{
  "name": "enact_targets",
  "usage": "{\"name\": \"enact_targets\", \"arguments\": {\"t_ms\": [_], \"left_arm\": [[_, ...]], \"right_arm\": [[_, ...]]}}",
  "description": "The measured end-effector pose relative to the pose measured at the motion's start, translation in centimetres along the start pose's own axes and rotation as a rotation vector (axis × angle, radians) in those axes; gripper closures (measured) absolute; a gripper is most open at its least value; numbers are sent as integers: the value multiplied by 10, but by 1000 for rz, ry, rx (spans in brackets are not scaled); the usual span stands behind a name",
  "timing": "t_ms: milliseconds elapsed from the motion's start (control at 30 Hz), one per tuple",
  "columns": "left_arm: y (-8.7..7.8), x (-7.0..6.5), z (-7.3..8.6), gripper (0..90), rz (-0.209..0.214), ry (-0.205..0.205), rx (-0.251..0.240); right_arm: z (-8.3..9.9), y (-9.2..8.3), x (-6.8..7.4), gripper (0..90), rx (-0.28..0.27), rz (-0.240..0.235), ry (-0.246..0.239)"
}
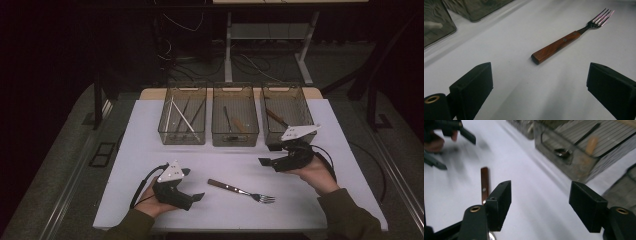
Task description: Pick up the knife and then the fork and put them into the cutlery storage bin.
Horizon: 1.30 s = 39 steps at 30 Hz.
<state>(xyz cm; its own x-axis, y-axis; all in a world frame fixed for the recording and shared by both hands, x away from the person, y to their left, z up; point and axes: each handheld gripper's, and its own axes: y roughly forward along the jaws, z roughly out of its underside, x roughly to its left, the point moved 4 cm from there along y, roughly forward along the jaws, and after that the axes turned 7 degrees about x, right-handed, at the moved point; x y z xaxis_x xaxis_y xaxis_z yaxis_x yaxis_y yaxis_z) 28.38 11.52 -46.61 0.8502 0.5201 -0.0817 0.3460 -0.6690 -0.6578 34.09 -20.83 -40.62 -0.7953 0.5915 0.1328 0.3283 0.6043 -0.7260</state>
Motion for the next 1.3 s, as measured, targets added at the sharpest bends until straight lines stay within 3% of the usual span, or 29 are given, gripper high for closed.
{"name": "enact_targets", "arguments": {"t_ms": [267, 600, 667, 967, 1300], "left_arm": [[-1, 1, 0, 64, -6, -8, -8], [-1, 1, 0, 70, -9, -26, -3], [-1, 2, 0, 71, -11, -28, -1], [-1, 1, 0, 73, -11, -26, 4], [0, -1, 0, 73, -7, -23, 3]], "right_arm": [[0, 20, 24, 367, 118, -33, -84], [-2, 40, 45, 381, 189, -76, -132], [-1, 44, 48, 397, 210, -81, -159], [-4, 57, 64, 463, 255, -112, -193], [-7, 75, 77, 589, 371, -83, -284]]}}
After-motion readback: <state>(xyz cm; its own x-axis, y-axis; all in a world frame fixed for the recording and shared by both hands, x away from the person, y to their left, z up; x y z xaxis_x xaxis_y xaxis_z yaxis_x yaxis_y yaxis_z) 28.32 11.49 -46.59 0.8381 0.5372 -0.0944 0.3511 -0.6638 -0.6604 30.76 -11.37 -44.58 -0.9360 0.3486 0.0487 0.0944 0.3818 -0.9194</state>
